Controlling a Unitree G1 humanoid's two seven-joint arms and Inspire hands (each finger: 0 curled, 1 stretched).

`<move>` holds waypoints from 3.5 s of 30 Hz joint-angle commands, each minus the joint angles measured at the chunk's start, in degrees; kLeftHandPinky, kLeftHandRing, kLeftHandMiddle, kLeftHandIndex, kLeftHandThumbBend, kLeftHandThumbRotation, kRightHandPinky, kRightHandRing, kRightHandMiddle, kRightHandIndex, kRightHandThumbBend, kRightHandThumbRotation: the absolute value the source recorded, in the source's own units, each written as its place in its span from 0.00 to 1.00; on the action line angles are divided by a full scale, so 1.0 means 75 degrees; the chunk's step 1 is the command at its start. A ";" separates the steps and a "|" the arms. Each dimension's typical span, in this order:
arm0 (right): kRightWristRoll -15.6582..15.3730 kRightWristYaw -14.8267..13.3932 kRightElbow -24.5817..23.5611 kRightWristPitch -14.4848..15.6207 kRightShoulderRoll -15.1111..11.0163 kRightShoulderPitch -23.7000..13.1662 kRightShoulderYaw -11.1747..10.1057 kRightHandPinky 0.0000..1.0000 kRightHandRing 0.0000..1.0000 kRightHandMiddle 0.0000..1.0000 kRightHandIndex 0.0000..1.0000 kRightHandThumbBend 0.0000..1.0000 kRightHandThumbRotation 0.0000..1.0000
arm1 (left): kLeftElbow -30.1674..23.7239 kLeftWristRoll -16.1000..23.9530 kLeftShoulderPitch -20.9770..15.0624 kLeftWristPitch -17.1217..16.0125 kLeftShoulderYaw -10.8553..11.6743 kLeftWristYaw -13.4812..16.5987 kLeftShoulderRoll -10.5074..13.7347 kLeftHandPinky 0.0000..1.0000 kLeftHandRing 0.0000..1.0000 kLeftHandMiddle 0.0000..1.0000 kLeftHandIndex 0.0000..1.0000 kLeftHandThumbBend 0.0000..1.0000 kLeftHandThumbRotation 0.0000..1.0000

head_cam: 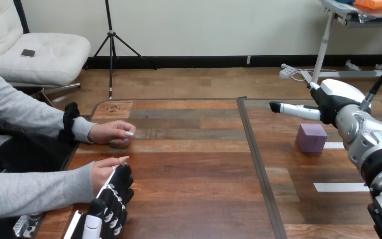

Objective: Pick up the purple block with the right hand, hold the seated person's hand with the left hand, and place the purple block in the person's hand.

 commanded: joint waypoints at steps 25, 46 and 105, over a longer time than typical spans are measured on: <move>0.0605 -0.0041 0.0070 0.0054 0.0513 0.0383 -0.0231 0.90 0.99 1.00 0.98 0.93 0.99 | -0.0147 -0.0046 -0.0212 -0.0132 0.0187 -0.0142 -0.0125 1.00 1.00 0.99 0.93 0.75 1.00; 0.0596 -0.0059 0.0088 0.0093 0.0716 0.0661 -0.0034 0.90 0.98 1.00 0.97 0.93 1.00 | -0.0404 0.0006 -0.0064 0.0005 0.0154 -0.0044 -0.0155 1.00 1.00 0.99 0.89 0.71 1.00; 0.0400 0.0411 0.0095 0.0363 0.0669 0.1139 0.0199 0.60 0.73 0.77 0.86 0.94 1.00 | -0.0592 0.0111 -0.0070 0.0317 0.0019 0.0181 -0.0224 1.00 1.00 0.99 0.79 0.74 1.00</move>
